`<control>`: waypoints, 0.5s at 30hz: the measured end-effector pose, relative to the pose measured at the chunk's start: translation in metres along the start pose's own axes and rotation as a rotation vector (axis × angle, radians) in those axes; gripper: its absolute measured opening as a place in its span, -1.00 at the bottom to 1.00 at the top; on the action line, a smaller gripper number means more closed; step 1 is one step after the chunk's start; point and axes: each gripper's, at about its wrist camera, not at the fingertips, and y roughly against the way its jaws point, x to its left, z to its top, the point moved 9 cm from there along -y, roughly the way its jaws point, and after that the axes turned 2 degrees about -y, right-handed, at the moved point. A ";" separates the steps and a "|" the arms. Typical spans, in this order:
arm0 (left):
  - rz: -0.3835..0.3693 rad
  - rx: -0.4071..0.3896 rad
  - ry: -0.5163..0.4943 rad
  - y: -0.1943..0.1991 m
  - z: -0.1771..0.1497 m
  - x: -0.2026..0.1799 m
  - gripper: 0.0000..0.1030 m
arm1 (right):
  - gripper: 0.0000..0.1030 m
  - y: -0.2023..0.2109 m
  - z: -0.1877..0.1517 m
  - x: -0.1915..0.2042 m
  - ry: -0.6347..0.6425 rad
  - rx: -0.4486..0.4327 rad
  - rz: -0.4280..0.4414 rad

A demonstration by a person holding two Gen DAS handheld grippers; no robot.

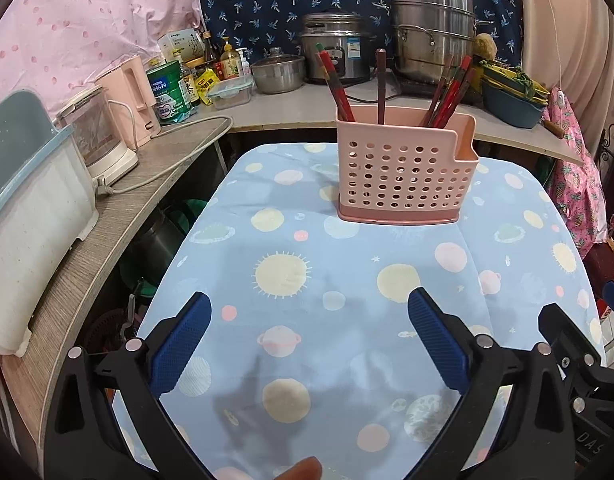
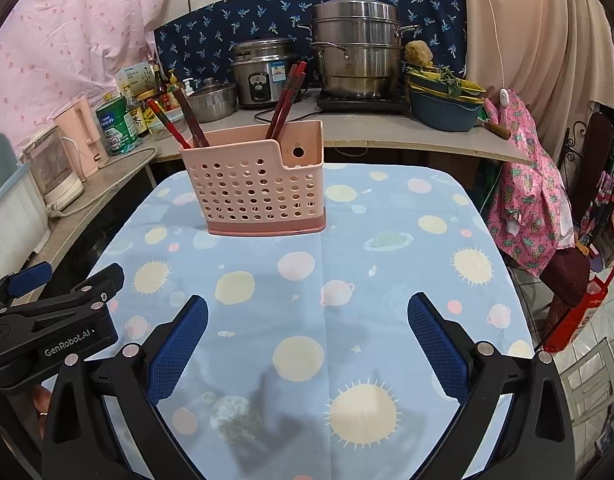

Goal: Organize utensils

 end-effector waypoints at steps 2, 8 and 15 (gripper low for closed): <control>0.001 0.002 0.000 0.000 -0.001 0.000 0.84 | 0.87 -0.001 0.000 0.001 0.001 0.002 0.000; 0.003 0.007 0.001 -0.005 -0.002 0.001 0.84 | 0.87 -0.005 -0.001 0.003 0.001 0.010 -0.001; 0.005 0.013 0.002 -0.009 -0.002 0.000 0.84 | 0.87 -0.009 -0.002 0.002 -0.003 0.016 -0.004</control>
